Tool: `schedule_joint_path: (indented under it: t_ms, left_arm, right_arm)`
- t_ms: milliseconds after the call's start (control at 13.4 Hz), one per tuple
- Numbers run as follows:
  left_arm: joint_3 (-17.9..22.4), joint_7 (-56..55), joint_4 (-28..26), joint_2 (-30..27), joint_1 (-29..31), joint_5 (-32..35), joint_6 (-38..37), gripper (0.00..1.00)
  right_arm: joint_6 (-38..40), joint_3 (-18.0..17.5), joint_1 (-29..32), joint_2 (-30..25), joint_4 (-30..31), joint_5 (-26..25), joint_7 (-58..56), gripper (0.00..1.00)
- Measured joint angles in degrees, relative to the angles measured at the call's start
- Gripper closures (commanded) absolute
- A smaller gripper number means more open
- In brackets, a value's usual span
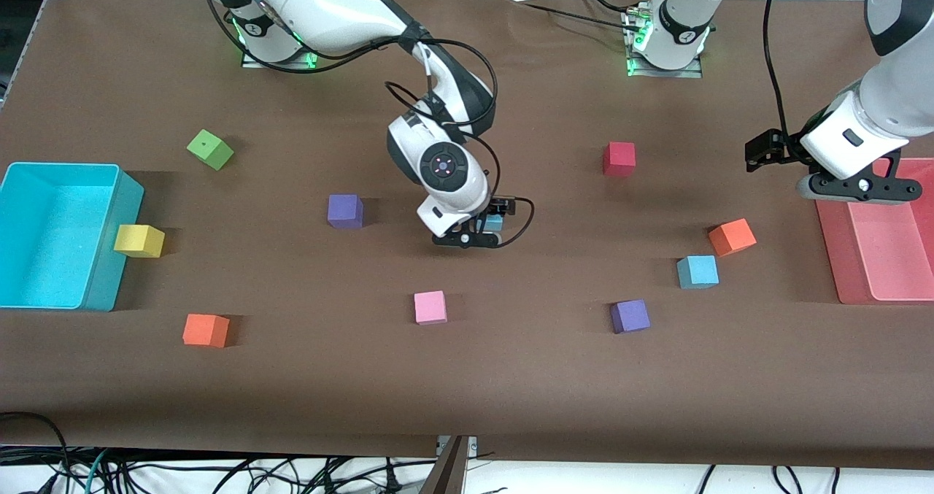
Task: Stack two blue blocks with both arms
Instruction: 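Set the cube down with the right gripper while the left gripper reaches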
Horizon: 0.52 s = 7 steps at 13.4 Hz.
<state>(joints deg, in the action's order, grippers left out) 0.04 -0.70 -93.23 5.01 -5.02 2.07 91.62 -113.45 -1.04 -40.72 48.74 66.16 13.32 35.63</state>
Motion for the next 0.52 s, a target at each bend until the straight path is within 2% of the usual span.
schedule_joint_path:
  t_ms: [298, 521]
  left_arm:
    - [0.0, 0.0, -5.2, 3.0, 0.1, 0.0, 11.9, 0.00]
    - [0.1, 0.0, -11.8, 4.8, 0.5, 0.0, 22.7, 0.00]
  right_arm:
    - [1.8, 0.0, 4.0, -3.8, 3.5, 0.3, -20.4, 0.00]
    - [-3.2, 0.0, 5.7, -5.2, 8.2, 6.4, -37.6, 0.00]
